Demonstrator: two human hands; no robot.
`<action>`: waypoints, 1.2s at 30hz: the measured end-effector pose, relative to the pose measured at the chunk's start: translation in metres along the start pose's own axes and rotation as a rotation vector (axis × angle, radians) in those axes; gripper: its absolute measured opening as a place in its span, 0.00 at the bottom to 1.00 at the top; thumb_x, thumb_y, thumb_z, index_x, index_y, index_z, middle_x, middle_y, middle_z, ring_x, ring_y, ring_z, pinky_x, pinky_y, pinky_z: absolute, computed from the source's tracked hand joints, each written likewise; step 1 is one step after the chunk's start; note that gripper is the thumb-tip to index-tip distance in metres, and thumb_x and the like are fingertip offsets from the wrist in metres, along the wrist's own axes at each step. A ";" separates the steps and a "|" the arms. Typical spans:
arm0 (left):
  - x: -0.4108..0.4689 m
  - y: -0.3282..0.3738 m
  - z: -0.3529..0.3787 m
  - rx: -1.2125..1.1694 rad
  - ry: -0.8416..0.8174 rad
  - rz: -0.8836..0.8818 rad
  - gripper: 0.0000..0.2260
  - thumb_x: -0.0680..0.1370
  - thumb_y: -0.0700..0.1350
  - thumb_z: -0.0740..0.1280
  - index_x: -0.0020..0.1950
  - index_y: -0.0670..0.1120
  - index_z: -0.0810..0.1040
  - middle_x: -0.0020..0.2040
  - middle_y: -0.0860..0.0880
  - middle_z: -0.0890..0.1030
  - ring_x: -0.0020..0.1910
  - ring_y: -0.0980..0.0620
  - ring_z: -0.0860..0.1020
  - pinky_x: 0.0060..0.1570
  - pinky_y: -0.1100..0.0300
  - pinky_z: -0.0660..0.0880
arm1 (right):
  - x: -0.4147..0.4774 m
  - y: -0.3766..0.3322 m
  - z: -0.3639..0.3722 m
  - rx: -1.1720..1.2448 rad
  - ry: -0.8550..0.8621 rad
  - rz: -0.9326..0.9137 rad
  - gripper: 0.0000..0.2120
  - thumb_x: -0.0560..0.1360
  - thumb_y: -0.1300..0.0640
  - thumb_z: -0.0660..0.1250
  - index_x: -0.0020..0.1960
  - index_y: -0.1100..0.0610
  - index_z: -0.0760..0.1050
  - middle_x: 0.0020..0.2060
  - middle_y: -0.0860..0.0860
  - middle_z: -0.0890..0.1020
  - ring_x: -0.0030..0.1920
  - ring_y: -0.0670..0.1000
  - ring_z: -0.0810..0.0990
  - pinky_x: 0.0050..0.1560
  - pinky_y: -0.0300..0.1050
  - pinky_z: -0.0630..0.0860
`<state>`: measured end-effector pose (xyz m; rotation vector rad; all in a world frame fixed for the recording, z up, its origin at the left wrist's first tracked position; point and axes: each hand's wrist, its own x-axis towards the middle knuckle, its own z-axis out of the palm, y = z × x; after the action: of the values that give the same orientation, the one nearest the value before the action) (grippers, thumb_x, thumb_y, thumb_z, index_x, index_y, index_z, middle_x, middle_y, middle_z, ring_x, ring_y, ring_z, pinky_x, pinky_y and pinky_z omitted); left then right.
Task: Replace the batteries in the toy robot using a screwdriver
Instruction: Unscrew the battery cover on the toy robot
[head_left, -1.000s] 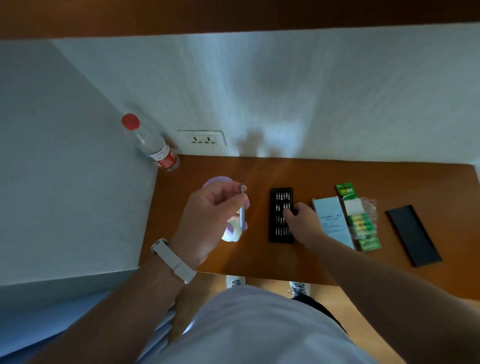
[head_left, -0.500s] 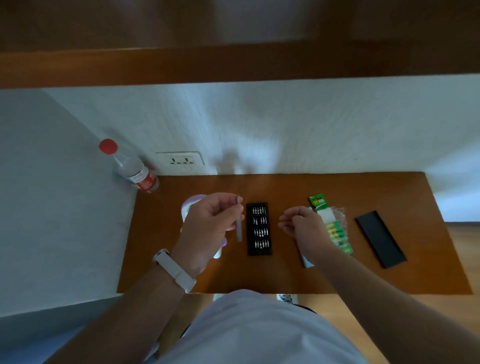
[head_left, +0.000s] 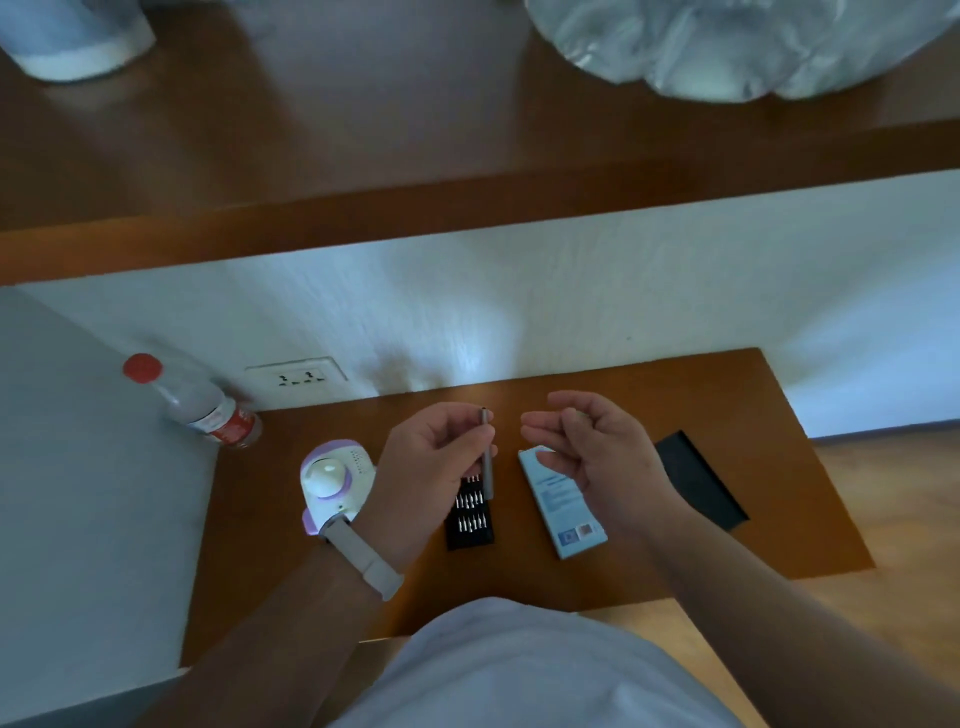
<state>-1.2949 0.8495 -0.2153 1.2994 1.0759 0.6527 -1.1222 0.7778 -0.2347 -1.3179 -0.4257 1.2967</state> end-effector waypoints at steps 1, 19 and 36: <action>0.000 0.001 0.005 0.003 -0.002 0.005 0.07 0.78 0.39 0.71 0.49 0.50 0.85 0.42 0.51 0.86 0.44 0.53 0.86 0.42 0.64 0.81 | -0.002 -0.002 -0.003 -0.040 0.002 -0.016 0.10 0.84 0.57 0.57 0.60 0.55 0.75 0.50 0.52 0.87 0.52 0.52 0.86 0.41 0.37 0.80; 0.000 0.029 0.084 0.216 -0.104 0.054 0.07 0.80 0.43 0.69 0.49 0.52 0.86 0.37 0.57 0.83 0.37 0.61 0.79 0.38 0.65 0.76 | -0.021 -0.046 -0.069 -0.332 -0.068 -0.210 0.04 0.80 0.60 0.66 0.52 0.55 0.79 0.43 0.50 0.87 0.48 0.50 0.86 0.52 0.47 0.82; -0.002 0.039 0.124 0.272 -0.098 0.102 0.06 0.80 0.42 0.70 0.51 0.49 0.87 0.44 0.46 0.84 0.47 0.40 0.81 0.45 0.53 0.76 | -0.020 -0.072 -0.103 -0.712 -0.218 -0.456 0.07 0.73 0.41 0.63 0.45 0.39 0.79 0.40 0.37 0.85 0.45 0.41 0.84 0.44 0.41 0.83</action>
<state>-1.1775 0.8021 -0.1869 1.6132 1.0486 0.5238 -1.0097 0.7323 -0.1948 -1.5265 -1.3502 0.9230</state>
